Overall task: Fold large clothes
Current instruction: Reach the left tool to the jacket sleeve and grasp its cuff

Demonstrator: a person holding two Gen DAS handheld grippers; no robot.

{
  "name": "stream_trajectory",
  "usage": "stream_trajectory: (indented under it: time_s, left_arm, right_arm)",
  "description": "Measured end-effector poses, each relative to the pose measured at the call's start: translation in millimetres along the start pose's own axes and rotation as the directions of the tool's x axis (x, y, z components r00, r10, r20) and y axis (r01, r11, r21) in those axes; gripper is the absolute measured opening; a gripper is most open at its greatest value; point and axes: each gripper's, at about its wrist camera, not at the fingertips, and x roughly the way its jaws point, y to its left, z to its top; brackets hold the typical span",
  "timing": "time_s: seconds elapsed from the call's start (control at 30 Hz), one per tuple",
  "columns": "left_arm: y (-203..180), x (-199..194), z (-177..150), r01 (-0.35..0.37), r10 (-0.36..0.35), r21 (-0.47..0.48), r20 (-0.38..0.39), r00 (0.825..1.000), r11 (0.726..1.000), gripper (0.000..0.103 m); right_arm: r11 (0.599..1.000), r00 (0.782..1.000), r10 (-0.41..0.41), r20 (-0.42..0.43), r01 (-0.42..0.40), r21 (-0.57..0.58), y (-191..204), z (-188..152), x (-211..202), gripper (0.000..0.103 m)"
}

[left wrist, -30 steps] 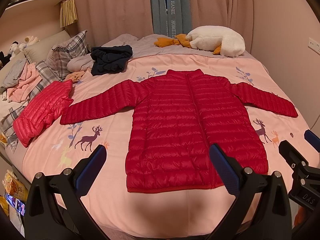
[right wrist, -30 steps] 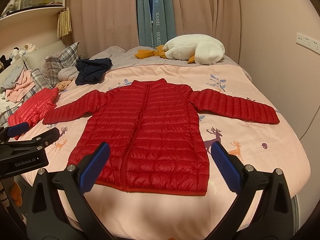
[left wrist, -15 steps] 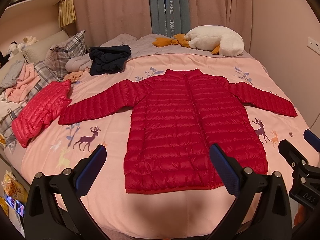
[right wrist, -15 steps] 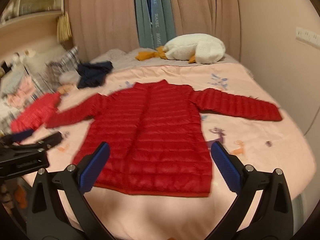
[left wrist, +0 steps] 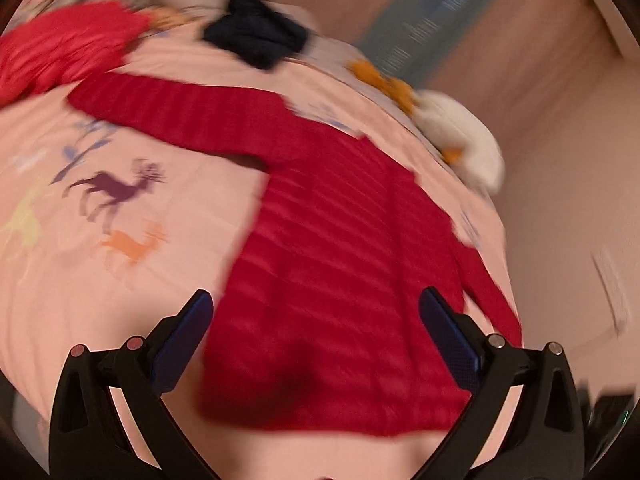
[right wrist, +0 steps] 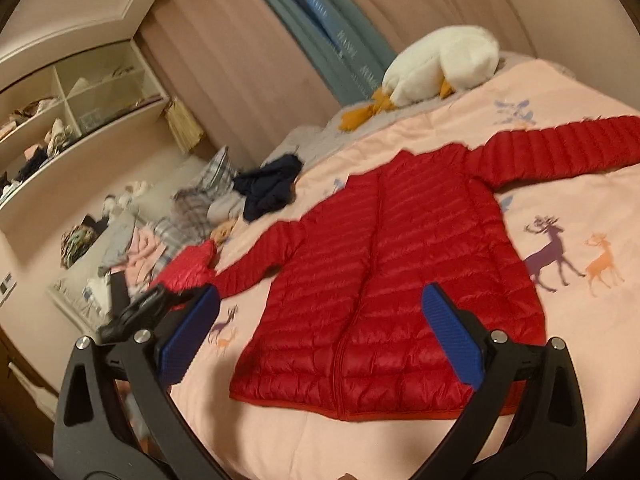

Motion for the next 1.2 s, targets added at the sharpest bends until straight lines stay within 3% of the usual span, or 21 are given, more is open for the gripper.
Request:
stream_trajectory:
  time_s: [0.2,0.47,0.7,1.0,1.2]
  left_arm:
    - [91,44,52,-0.005,-0.001,-0.228,-0.024,1.000,0.974,0.102]
    - [196,62,103,0.067,-0.025,-0.470,0.095,0.995,0.880,0.102]
    - [235,82,140,0.095,-0.031,-0.529,0.128,0.991,0.844,0.102]
    - [248,112,178,0.092,0.015,-0.573,0.178,0.984,0.814,0.102]
    - [258,121,195,0.089,0.061,-0.641,0.209,0.976,0.762,0.102]
  right_arm:
    - [1.000,0.999,0.010,-0.050,-0.012,-0.023,-9,0,24,0.101]
    - [0.997,0.995,-0.046,-0.090,0.040,-0.066,-13,3,55,0.101]
    - [0.995,0.990,-0.084,-0.112,0.079,-0.055,-26,5,76,0.101]
    - [0.993,0.986,-0.108,-0.128,0.101,-0.057,-33,11,99,0.101]
    - [0.992,0.982,-0.118,-0.149,0.109,-0.066,-30,12,113,0.101]
